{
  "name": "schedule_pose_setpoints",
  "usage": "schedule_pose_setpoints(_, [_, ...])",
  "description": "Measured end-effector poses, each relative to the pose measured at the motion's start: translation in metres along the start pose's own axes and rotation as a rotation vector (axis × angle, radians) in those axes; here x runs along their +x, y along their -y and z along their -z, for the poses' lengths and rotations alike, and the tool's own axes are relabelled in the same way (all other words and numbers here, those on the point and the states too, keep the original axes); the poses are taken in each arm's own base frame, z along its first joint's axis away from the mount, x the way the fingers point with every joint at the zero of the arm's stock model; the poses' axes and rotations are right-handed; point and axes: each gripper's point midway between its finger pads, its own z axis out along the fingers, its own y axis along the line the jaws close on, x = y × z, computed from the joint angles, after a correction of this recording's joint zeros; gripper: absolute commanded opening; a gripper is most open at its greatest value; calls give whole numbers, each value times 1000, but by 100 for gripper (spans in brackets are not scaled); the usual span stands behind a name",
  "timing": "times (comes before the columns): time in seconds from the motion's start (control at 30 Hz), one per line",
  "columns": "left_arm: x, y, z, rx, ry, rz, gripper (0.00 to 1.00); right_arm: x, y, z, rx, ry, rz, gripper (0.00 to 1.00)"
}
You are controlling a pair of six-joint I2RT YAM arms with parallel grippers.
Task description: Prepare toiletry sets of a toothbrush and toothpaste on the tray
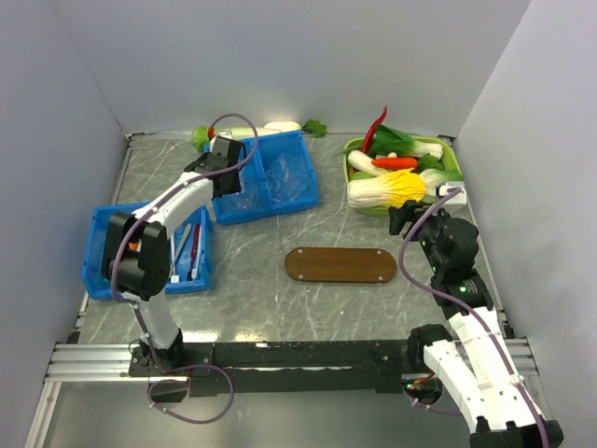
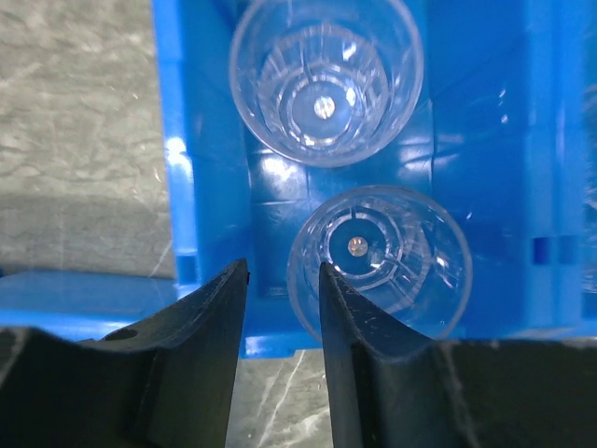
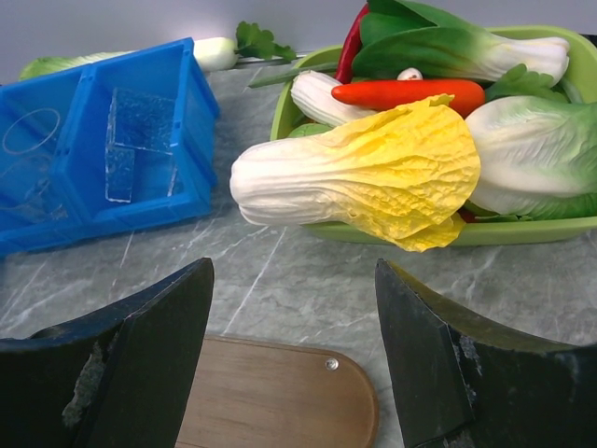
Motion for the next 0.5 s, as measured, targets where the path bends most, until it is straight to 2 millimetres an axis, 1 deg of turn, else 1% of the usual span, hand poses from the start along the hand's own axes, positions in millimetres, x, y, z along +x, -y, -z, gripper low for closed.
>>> schedule_pose_setpoints(0.2, [15,2,-13,-7,-43,-18,39,1,-1,-1,-3,-5,0,77])
schedule_pose_setpoints(0.5, [19,3,-17,-5,-54,-22,36,3,0,-1,-2,-14,0,77])
